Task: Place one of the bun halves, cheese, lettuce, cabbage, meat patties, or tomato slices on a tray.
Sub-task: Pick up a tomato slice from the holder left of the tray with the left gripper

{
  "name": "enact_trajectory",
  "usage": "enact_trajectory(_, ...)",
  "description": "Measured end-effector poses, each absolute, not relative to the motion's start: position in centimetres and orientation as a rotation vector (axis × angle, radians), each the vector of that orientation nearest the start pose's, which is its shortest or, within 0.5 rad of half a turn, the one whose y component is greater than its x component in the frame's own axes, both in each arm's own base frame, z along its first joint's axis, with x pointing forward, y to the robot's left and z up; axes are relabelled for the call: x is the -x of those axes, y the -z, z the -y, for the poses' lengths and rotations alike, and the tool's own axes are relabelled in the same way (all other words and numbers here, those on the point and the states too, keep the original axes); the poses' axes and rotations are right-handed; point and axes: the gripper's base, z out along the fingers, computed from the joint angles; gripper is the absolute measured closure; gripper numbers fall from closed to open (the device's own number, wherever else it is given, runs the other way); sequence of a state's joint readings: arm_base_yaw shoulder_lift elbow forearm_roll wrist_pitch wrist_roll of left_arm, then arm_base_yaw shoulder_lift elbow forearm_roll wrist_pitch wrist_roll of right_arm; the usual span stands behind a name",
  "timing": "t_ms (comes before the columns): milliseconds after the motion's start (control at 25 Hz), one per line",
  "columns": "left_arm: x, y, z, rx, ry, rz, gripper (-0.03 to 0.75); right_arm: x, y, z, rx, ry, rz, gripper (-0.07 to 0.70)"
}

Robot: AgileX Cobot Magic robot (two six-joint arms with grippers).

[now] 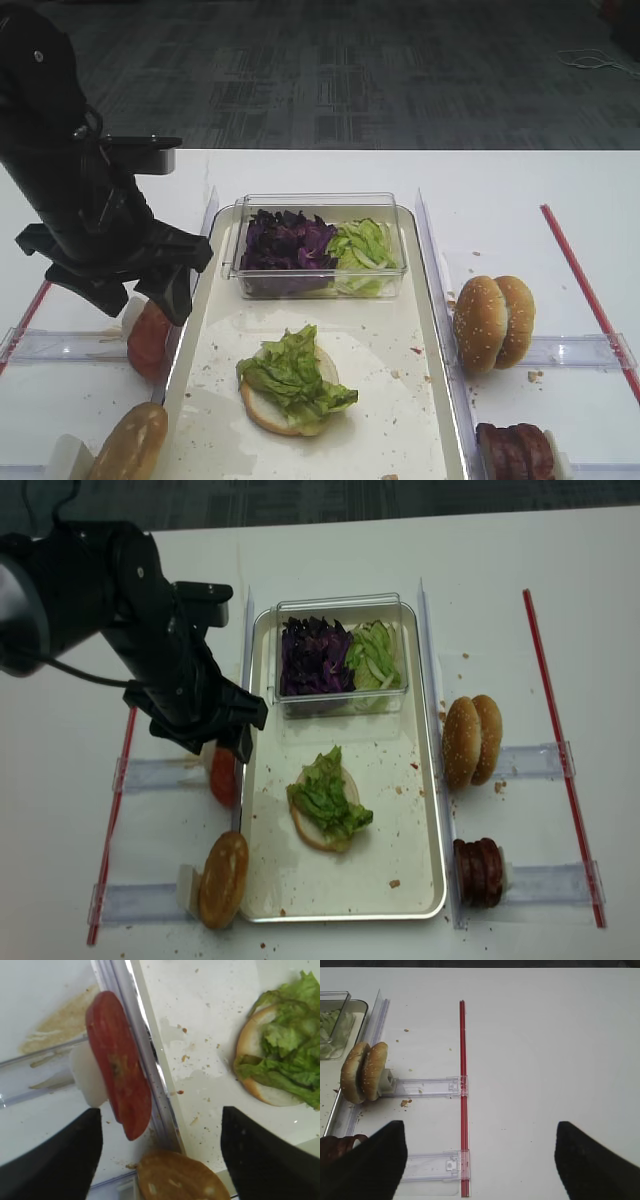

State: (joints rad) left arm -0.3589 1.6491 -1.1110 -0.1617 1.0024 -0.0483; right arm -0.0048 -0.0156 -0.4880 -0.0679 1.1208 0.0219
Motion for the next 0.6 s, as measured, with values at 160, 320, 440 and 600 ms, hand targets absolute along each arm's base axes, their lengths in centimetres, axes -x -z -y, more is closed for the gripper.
enact_trajectory(160,-28.2,-22.3,12.0,-0.351,0.252,-3.031,0.221,0.9,-26.9,0.6,-0.038,0.069,-2.099,-0.001)
enact_trajectory(320,-28.2,-22.3,12.0,-0.351,0.252,-3.030,0.235,0.9,-26.9,0.6,-0.038,0.069,-2.099,-0.001)
enact_trajectory(440,-28.4,-21.9,12.0,-0.348,0.250,-3.038,0.249,0.9,-26.9,0.6,-0.038,0.069,-2.099,-0.001)
enact_trajectory(600,-28.9,-21.1,12.3,-0.347,0.245,-3.061,0.255,0.9,-26.9,0.6,-0.038,0.069,-2.099,-0.001)
